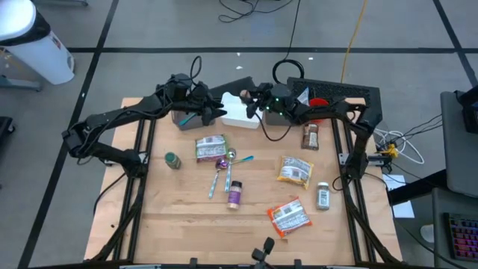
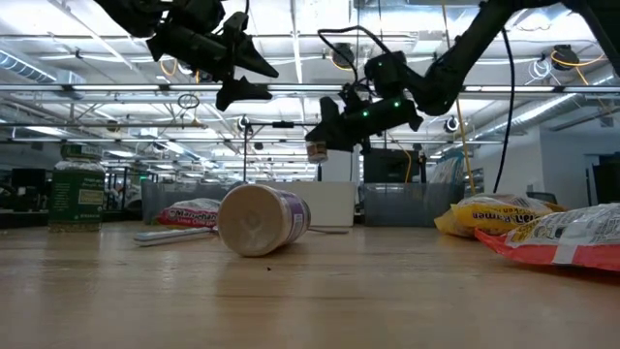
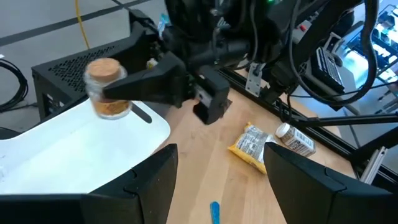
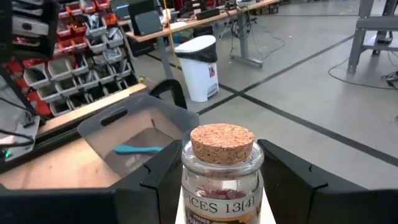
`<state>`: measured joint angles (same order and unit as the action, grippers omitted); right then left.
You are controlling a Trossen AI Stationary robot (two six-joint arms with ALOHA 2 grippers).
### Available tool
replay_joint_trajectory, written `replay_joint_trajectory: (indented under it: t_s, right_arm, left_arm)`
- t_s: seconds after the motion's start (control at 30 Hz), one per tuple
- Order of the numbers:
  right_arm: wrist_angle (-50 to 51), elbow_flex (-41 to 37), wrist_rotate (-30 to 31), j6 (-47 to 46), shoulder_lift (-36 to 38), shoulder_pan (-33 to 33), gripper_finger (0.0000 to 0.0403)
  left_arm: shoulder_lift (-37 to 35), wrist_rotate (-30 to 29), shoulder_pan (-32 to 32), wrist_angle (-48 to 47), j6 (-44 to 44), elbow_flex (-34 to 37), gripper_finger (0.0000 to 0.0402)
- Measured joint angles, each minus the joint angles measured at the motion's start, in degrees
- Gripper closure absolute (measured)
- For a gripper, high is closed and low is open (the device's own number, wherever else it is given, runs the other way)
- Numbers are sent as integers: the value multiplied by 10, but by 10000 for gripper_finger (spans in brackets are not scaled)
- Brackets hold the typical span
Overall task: Pick & Place Food Item
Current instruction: Put the brown seasoning bottle into the white bin
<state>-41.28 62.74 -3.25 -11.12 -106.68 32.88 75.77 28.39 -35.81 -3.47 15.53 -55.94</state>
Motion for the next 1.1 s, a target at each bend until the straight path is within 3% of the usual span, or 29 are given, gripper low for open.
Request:
replay_joint_trajectory:
  t_s: [0.4,0.73,1.1]
  right_arm:
    - [10,117,-29,-10,-112,-15,233]
    - [17,130,-28,-15,-124,-15,233]
    - [98,130,-60,-17,-122,-18,233]
  left_arm:
    - [0,-4,0,-2,-2,0,158]
    - [0,-5,0,-2,-7,0,158]
    - [0,-6,-2,-11,-20,0,158]
